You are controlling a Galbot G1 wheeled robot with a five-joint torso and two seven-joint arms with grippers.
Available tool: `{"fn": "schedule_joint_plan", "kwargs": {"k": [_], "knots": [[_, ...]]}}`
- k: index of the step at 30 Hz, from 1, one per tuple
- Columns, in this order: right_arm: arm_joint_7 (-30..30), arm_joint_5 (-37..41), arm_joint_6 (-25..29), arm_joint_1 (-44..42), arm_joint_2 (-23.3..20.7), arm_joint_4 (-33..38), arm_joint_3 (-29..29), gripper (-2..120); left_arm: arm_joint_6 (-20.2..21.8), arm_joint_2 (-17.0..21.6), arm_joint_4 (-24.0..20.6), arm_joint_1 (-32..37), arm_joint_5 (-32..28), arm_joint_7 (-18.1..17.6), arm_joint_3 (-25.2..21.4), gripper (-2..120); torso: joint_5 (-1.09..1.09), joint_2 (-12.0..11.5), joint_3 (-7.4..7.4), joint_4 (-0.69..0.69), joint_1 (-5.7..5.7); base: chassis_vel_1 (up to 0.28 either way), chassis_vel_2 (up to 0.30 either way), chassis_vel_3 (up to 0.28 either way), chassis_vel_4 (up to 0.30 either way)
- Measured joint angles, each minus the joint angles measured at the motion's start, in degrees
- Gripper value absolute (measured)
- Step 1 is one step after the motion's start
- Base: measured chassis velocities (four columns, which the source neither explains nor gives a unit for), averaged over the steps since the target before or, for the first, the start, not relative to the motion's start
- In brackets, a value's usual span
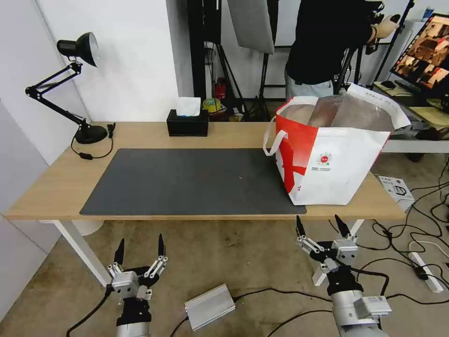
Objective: Pick up the trash from the table and place it into the takeout bag.
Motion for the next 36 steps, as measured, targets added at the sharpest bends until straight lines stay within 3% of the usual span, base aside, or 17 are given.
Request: {"fn": "schedule_joint_plan", "kwargs": {"k": [14,36], "knots": [[0.0,0.0,0.0,0.0,0.0,0.0,0.0,100,-0.3,-1.4,-3.3,0.3,1.6,0.4,-1.4,100,0.0,0.0,0.0,0.0,0.0,0.0,0.0,0.0,0.0],[0.0,0.0,0.0,0.0,0.0,0.0,0.0,100,-0.5,-1.9,-2.8,-0.5,2.5,1.3,-1.7,100,0.0,0.0,0.0,0.0,0.0,0.0,0.0,0.0,0.0]]}}
